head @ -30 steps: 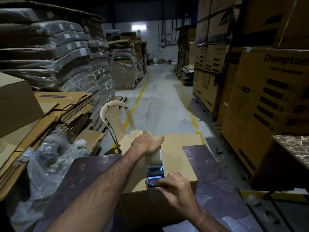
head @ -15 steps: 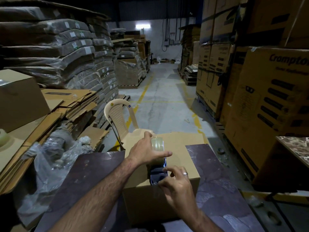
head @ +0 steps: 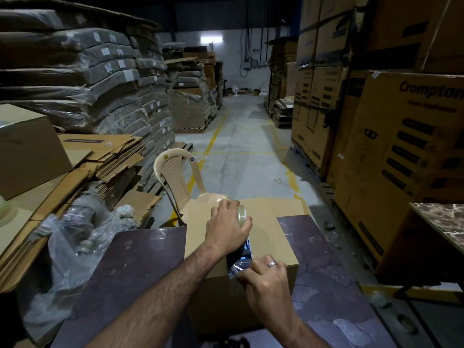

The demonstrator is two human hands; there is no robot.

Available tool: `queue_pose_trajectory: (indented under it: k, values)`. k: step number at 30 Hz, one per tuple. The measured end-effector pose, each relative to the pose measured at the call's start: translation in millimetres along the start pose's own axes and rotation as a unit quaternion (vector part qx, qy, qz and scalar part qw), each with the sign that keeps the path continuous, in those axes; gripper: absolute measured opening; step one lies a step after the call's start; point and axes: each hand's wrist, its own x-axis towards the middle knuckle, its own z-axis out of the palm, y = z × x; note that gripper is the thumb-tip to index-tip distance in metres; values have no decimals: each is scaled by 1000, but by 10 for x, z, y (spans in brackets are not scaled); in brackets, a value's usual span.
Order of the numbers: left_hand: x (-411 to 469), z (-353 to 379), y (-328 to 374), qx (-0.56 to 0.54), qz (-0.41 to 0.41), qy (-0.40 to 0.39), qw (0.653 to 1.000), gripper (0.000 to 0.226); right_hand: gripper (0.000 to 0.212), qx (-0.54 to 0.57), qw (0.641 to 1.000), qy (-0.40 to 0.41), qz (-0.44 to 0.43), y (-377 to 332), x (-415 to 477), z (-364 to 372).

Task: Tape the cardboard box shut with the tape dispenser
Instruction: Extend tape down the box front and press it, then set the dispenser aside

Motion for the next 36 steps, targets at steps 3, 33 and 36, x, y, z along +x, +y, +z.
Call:
queue_pose_trajectory:
  k: [3,33,36]
  values:
    - [57,29,19,36,-10,-6,999,61,24,-10,1000,-15,-6,-8,-7,-1]
    - [-71,-61,111,14,-28,-16,999,78,15,-31,995,-85,-46,-91,-311,-112]
    - [-87,12,52,5,-30,-6,1000,64,11,-27,996,-75,-45,-121,-324,-93]
